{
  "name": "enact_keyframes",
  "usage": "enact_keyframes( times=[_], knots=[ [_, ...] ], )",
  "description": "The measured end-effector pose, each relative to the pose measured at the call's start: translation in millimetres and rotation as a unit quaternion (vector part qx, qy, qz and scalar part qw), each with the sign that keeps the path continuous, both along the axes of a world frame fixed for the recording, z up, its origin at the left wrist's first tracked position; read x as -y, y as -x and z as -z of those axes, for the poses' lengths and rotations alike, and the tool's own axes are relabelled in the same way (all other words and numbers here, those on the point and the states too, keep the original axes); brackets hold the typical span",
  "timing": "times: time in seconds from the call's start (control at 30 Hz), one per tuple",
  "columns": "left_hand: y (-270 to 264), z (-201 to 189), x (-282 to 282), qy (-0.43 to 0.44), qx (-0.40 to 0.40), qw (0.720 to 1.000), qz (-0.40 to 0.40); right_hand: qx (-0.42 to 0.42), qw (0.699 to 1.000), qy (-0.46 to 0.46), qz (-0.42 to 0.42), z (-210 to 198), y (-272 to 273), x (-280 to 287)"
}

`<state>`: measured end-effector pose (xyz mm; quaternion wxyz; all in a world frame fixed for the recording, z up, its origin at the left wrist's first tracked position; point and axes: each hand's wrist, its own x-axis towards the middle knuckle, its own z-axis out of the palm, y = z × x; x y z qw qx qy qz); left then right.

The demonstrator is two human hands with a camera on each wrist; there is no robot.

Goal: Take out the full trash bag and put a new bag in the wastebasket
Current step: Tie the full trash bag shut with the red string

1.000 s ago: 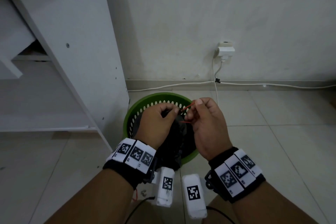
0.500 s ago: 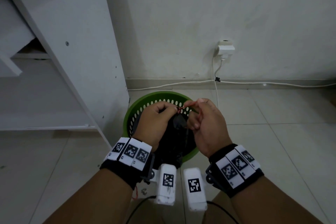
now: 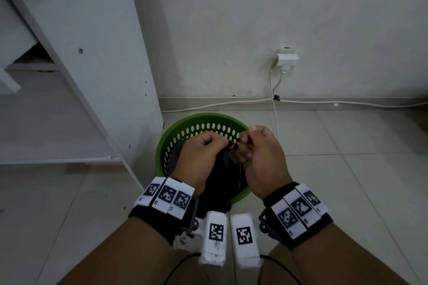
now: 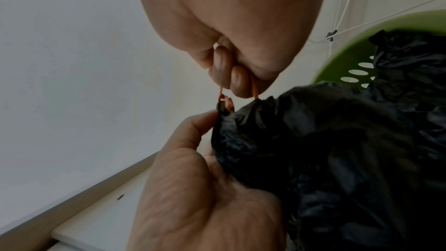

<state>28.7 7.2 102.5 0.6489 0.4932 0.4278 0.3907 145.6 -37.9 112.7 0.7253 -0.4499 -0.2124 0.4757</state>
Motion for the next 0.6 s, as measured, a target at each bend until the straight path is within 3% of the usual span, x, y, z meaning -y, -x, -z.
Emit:
enact_keyframes(
  times=[0.17, 0.3, 0.4, 0.5, 0.6],
  knots=[
    [4, -1, -3, 0.005, 0.008, 1.0, 0.006, 0.009, 1.0, 0.027, 0.007, 4, -1, -2],
    [10, 5, -7, -0.053, -0.073, 0.996, 0.018, 0.032, 0.998, 0.03, 0.035, 4, -4, -2],
    [12, 11, -7, -0.155, -0.133, 0.975, 0.085, 0.019, 0.999, 0.016, 0.046, -1, -7, -4],
    [9, 15, -6, -0.263, -0.201, 0.929, 0.166, -0.04, 0.999, -0.013, 0.033, -6, -10, -7],
    [6, 17, -2, -0.255, -0.222, 0.918, 0.207, -0.059, 0.997, -0.031, 0.042, -11, -9, -11]
  ],
)
